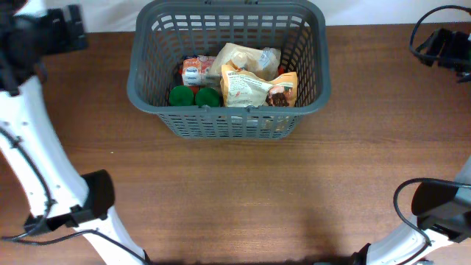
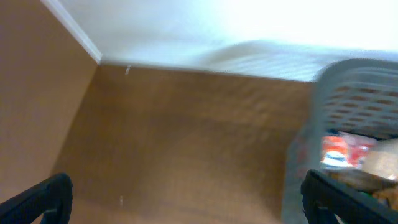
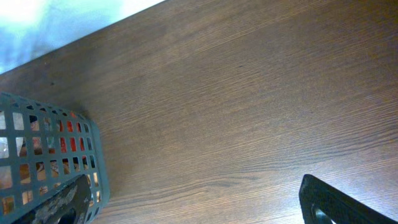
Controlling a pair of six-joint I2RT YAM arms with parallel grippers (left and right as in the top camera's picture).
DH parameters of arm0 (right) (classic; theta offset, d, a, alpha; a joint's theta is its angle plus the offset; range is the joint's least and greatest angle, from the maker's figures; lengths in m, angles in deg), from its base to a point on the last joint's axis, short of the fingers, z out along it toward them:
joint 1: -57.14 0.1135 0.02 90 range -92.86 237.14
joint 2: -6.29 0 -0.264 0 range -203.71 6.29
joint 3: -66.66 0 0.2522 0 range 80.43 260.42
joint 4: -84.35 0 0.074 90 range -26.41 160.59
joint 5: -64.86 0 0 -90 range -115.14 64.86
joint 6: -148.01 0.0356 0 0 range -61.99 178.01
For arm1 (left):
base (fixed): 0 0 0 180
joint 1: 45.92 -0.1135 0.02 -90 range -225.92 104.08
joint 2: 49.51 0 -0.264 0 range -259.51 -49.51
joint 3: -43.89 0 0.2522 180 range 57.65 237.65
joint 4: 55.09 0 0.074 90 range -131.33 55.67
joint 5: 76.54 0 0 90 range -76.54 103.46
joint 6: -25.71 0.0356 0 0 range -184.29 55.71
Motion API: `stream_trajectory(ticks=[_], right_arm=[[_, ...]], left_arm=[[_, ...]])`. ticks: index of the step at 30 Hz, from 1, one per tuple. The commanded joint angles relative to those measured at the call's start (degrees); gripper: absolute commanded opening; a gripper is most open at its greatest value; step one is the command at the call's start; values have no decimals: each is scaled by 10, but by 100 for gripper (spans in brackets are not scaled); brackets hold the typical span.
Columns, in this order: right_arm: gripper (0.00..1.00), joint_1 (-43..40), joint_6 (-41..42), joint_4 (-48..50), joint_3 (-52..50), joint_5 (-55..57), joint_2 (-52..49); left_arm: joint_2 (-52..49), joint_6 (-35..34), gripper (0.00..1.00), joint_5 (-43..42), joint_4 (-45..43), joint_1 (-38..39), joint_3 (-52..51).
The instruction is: Pack container
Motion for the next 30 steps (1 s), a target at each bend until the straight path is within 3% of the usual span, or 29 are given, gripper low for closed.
stream_trajectory(ticks=[1,6,14,22,25,27,29,30], right_arm=[[99,0,5,0,-2,-3,-2],[99,12,5,0,-2,-3,-12],[99,167,5,0,-2,-3,26],[99,258,-15,10,-7,32,182],[99,242,-19,121,-70,110,280],[99,218,-19,261,-183,138,377],[99,178,-19,476,-433,142,562],[99,173,-19,512,-494,142,608]], left_arm=[[-25,-41,99,-43,13,-65,-19],[-31,-41,99,-43,-9,-111,-49],[-31,-41,99,-43,-13,-111,-52],[-31,-41,99,-43,-13,-111,-52],[-31,-41,99,-43,-13,-111,-52],[-31,-41,99,-43,-13,-111,-52],[-31,-41,99,-43,-13,-111,-52],[-31,-41,99,-43,-13,-111,-52]])
